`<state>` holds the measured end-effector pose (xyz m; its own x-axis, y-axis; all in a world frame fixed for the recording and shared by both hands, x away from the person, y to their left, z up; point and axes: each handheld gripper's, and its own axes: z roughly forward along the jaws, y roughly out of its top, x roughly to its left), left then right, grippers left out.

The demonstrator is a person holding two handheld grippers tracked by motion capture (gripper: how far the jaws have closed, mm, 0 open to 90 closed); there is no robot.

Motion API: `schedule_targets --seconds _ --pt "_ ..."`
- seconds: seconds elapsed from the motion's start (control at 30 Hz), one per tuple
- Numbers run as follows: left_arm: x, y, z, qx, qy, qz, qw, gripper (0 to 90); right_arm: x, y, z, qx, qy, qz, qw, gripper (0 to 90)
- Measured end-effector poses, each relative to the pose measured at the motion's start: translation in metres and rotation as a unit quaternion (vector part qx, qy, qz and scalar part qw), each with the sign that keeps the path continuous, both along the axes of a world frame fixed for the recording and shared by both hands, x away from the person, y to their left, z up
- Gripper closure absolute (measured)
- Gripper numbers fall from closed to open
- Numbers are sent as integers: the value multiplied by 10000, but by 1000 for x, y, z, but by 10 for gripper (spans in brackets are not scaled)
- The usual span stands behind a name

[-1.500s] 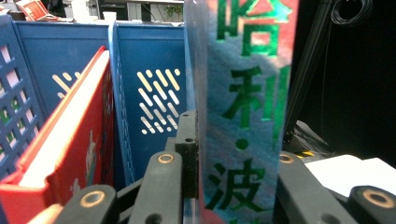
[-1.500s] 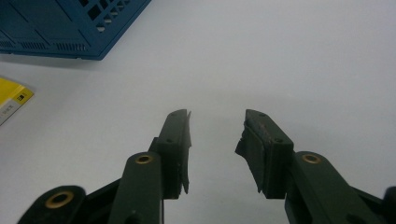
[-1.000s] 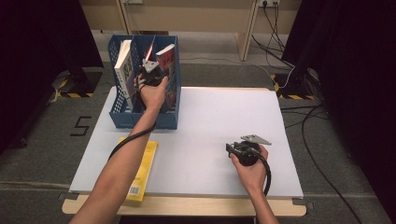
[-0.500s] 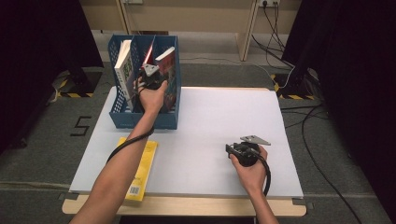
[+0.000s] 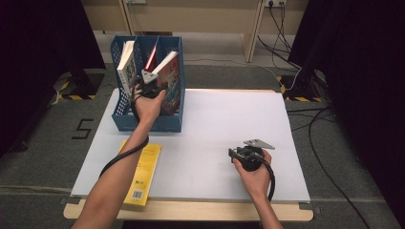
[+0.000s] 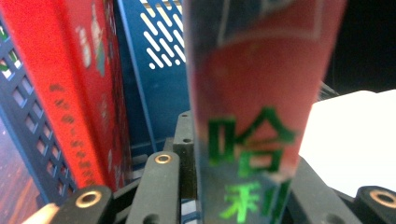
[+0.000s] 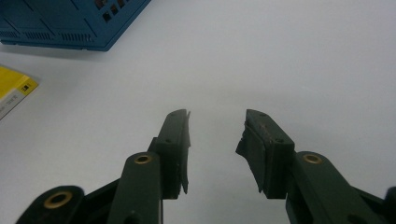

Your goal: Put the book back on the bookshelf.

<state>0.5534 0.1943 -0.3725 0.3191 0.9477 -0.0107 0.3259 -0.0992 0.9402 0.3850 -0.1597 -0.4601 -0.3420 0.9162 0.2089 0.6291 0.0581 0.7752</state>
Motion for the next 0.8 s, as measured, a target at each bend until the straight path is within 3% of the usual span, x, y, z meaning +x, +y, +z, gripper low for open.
schedule_targets --seconds 0.27,0.47,0.8 --pt "-8 10 -6 13 79 15 10000 689 0 3 0 10 19 46 10000 596" --pt "-12 10 -6 -207 133 -136 9996 667 0 2 1 24 28 27 10000 591" --pt "-20 6 -5 -370 182 -23 9991 631 -1 3 2 34 28 43 10000 583"
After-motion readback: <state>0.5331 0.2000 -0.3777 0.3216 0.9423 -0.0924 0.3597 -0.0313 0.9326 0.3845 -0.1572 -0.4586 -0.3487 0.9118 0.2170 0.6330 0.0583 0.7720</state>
